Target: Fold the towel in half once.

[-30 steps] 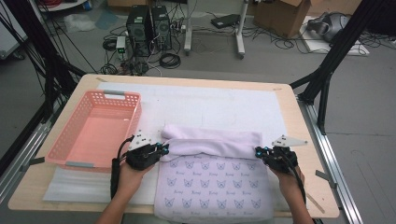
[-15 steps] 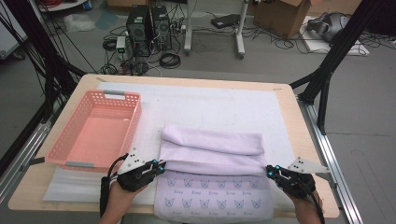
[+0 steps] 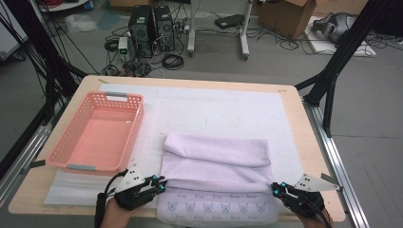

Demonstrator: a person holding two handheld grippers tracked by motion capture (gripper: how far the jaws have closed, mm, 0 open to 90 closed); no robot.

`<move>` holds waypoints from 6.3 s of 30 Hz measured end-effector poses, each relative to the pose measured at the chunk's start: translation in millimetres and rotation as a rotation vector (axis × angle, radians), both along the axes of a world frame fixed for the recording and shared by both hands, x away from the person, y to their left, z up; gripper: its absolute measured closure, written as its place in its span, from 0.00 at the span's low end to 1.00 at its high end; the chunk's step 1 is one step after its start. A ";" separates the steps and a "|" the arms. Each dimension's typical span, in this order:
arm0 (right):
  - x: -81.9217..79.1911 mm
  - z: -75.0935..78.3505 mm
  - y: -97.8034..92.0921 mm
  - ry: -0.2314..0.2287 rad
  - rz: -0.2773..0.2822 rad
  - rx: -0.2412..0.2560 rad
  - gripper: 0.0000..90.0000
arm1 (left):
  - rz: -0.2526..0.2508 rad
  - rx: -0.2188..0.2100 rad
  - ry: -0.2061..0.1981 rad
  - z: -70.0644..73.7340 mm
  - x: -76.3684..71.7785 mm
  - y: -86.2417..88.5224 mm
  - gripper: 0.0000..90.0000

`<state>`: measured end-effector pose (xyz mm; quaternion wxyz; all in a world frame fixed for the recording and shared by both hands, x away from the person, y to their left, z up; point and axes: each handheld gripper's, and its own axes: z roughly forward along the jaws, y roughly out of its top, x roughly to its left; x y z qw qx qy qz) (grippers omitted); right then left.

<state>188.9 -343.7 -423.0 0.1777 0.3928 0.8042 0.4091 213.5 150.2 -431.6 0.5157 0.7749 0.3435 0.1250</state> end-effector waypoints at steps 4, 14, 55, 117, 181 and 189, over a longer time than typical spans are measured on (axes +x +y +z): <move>10.0 14.0 -8.8 -0.061 -0.078 0.119 0.67 | 0.057 -0.072 -0.020 13.6 20.8 4.9 0.49; 63.0 2.7 21.1 -0.049 -0.021 -0.063 0.54 | 0.146 -0.030 0.064 9.2 87.4 -4.5 0.44; 153.3 -20.8 21.5 0.127 -0.280 -0.019 0.94 | 0.287 0.088 0.181 -19.8 141.4 -40.3 0.93; 196.4 19.5 10.2 0.074 -0.235 0.096 0.57 | 0.214 -0.028 0.107 16.1 186.3 -43.2 0.55; 104.7 -14.1 4.0 0.045 -0.116 0.178 0.93 | 0.053 0.134 -0.001 -14.5 81.5 -30.5 0.50; 105.3 -14.9 3.8 0.059 -0.120 0.180 0.93 | 0.125 0.240 0.011 -18.5 87.1 -38.1 0.77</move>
